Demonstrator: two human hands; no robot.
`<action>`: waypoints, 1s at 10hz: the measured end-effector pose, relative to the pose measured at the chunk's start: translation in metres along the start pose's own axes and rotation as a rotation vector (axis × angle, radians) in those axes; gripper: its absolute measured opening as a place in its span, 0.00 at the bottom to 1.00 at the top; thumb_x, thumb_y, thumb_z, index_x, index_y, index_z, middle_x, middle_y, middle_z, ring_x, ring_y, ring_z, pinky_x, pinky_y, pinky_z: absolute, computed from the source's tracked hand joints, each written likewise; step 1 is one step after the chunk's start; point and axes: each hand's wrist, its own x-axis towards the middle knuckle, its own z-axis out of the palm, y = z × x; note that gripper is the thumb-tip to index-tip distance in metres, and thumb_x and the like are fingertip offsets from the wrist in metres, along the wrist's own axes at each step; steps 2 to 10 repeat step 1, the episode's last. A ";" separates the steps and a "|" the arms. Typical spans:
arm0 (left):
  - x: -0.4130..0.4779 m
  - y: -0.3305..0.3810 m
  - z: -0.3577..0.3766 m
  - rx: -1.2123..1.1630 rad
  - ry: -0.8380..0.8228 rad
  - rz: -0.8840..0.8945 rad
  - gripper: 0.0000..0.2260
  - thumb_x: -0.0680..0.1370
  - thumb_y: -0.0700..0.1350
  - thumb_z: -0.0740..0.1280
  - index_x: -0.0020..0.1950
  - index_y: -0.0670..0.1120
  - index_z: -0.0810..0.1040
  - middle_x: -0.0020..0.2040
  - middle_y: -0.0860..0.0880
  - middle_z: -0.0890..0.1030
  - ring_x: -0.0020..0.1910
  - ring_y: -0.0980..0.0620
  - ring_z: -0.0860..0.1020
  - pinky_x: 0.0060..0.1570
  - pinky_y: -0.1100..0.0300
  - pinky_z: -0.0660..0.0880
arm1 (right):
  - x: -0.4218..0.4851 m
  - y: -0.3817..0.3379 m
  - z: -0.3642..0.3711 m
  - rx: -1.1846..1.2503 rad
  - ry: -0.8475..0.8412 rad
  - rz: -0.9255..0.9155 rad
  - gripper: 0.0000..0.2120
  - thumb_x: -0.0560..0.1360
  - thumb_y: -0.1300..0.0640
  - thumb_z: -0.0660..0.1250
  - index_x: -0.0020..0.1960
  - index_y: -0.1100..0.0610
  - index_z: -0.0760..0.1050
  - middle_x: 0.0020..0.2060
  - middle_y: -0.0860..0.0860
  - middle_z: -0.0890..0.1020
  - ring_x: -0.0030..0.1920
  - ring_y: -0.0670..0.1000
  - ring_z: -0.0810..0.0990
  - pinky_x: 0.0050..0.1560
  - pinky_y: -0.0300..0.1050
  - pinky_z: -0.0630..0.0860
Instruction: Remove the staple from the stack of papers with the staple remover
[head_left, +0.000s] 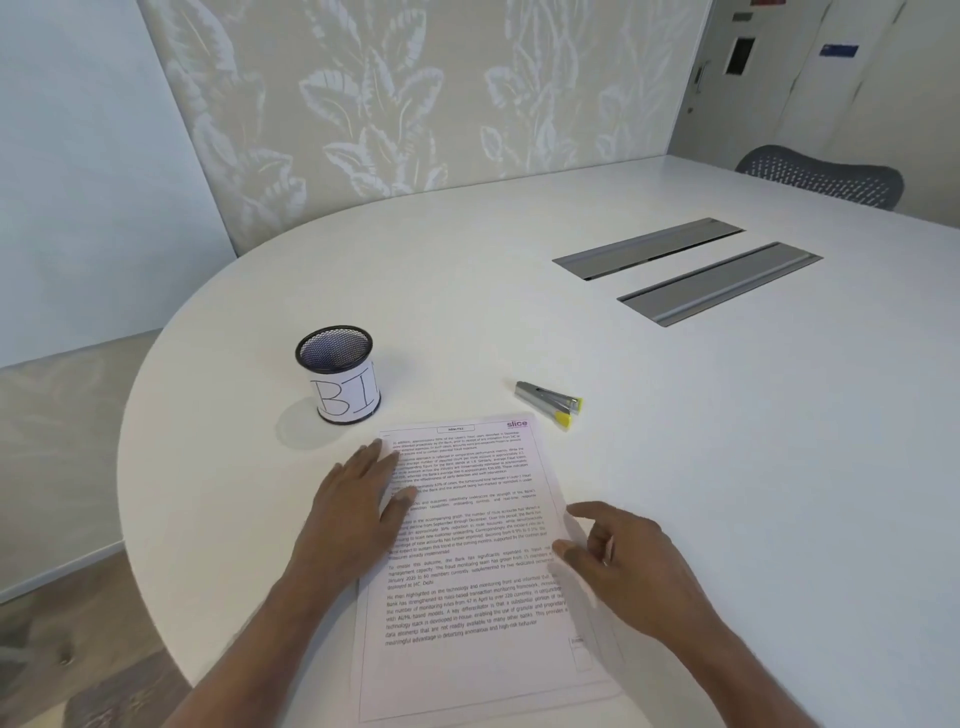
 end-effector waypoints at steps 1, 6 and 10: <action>0.002 -0.001 -0.014 -0.067 0.143 -0.009 0.26 0.82 0.56 0.62 0.78 0.47 0.68 0.80 0.50 0.68 0.79 0.52 0.65 0.74 0.51 0.65 | 0.014 0.001 -0.010 0.046 0.085 -0.020 0.17 0.73 0.39 0.68 0.59 0.43 0.78 0.36 0.36 0.80 0.31 0.36 0.77 0.35 0.35 0.71; 0.002 -0.001 -0.014 -0.067 0.143 -0.009 0.26 0.82 0.56 0.62 0.78 0.47 0.68 0.80 0.50 0.68 0.79 0.52 0.65 0.74 0.51 0.65 | 0.014 0.001 -0.010 0.046 0.085 -0.020 0.17 0.73 0.39 0.68 0.59 0.43 0.78 0.36 0.36 0.80 0.31 0.36 0.77 0.35 0.35 0.71; 0.002 -0.001 -0.014 -0.067 0.143 -0.009 0.26 0.82 0.56 0.62 0.78 0.47 0.68 0.80 0.50 0.68 0.79 0.52 0.65 0.74 0.51 0.65 | 0.014 0.001 -0.010 0.046 0.085 -0.020 0.17 0.73 0.39 0.68 0.59 0.43 0.78 0.36 0.36 0.80 0.31 0.36 0.77 0.35 0.35 0.71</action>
